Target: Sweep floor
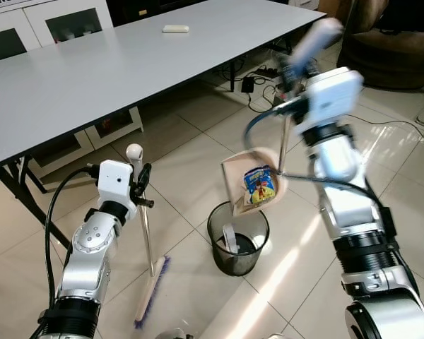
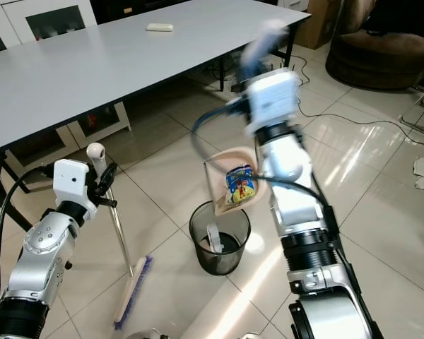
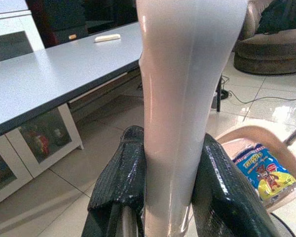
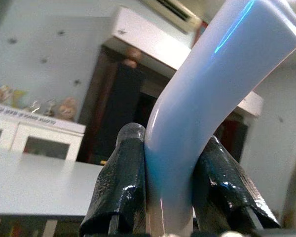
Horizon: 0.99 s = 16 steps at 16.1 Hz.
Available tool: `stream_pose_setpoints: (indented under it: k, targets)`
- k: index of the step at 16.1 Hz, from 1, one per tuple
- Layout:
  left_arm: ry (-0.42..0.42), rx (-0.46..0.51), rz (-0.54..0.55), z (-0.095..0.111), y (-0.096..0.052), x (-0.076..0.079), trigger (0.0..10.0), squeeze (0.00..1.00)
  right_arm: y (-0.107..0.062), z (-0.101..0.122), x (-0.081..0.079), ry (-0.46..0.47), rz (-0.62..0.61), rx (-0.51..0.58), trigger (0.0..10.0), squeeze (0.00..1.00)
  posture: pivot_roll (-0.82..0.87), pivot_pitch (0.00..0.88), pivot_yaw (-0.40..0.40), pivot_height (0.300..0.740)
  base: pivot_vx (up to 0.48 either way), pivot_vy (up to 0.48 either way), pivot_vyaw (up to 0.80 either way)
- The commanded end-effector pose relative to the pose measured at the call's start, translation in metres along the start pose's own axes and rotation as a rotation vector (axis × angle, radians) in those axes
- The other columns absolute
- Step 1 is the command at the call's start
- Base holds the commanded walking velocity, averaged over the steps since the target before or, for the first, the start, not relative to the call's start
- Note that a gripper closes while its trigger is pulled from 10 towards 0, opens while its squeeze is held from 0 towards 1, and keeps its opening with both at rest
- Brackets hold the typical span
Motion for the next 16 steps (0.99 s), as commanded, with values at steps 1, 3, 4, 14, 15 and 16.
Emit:
stream_pose_setpoints:
  k: [1,3,4,14,15,16]
  targets:
    - [0.033,0.027,-0.002,0.008,0.001,-0.002,10.0,0.0,0.002,0.009,-0.004,-0.053,0.045,0.061,10.0,0.0,0.02,0.021,0.053,0.74,0.0,0.0,0.0]
    - [0.035,0.023,-0.003,0.007,-0.001,-0.003,10.0,0.0,-0.004,0.01,-0.021,-0.09,0.135,0.087,10.0,0.0,0.01,0.016,0.051,0.74,0.0,0.0,0.0]
    - [0.035,0.022,-0.003,0.006,-0.001,-0.003,10.0,0.0,-0.006,0.01,-0.027,-0.071,0.155,0.097,10.0,0.0,0.01,0.012,0.051,0.74,0.0,0.0,0.0]
    - [0.057,0.04,0.015,0.019,0.007,0.002,10.0,0.0,0.017,0.057,0.036,0.032,-0.142,0.193,10.0,0.0,0.02,0.001,0.017,0.74,0.0,0.0,0.0]
    - [0.067,0.053,0.018,0.026,0.008,0.002,10.0,0.0,0.017,0.062,0.042,0.127,-0.207,0.206,10.0,0.0,0.03,0.0,0.009,0.74,0.0,0.0,0.8]
    - [0.069,0.055,0.017,0.028,0.008,0.002,10.0,0.0,0.017,0.063,0.043,0.151,-0.224,0.208,10.0,0.0,0.04,0.002,0.005,0.74,0.0,0.0,0.8]
Point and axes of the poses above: a point about 5 cm out from each wrist's last joint towards the gripper, its own y axis pointing out of the wrist towards the gripper, its own z axis along the axis of the wrist's last joint, x = y × z, the point moved 1 cm from there along y, pointing out of the wrist towards the gripper, and after that the axes turned 2 degrees about y, right-handed, at the moved point
